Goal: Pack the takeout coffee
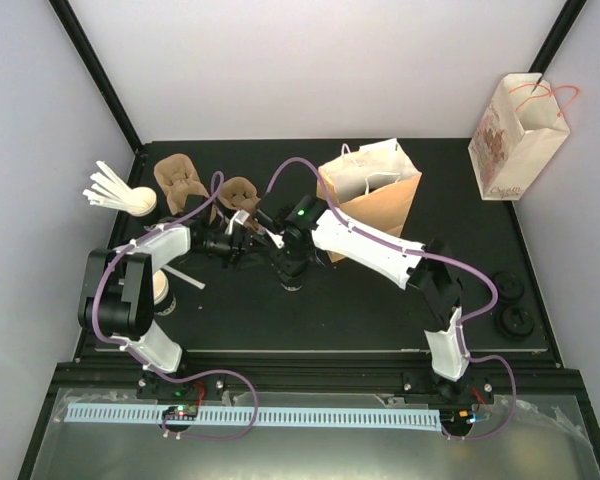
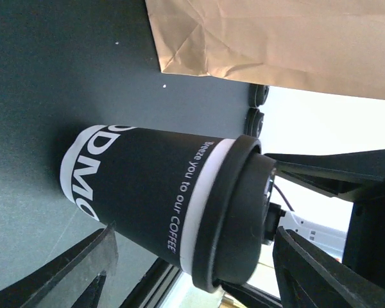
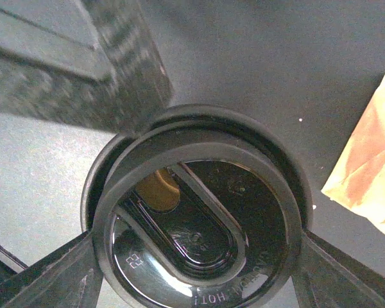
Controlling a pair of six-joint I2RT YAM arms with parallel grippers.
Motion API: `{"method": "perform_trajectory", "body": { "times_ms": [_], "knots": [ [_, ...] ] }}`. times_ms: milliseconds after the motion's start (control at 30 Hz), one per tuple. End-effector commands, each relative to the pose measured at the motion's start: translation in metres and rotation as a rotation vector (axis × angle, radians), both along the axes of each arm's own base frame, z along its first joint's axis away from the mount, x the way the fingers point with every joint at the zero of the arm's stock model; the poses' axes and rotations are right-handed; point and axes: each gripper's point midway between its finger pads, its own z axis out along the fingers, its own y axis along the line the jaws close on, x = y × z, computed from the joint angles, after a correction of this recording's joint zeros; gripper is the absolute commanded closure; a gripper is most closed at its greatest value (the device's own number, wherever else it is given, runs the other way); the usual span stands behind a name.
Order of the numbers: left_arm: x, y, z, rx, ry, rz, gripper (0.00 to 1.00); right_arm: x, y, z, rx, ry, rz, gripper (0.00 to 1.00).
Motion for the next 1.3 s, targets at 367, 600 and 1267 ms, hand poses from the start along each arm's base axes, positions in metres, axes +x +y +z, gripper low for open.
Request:
{"method": "perform_trajectory", "body": {
  "times_ms": [367, 600, 1267],
  "knots": [
    [0.006, -0.005, 0.044, -0.057, -0.17, -0.005, 0.24, 0.017, -0.02, 0.036, -0.041, 0.0, -0.197, 0.24],
    [0.0, -0.011, 0.038, -0.074, -0.149, -0.035, 0.22, 0.003, -0.026, 0.017, 0.01, 0.0, -0.135, 0.23],
    [-0.01, -0.036, 0.032, -0.024, -0.139, -0.149, 0.23, 0.011, -0.022, 0.037, 0.138, -0.134, -0.075, 0.0]
  ]
}}
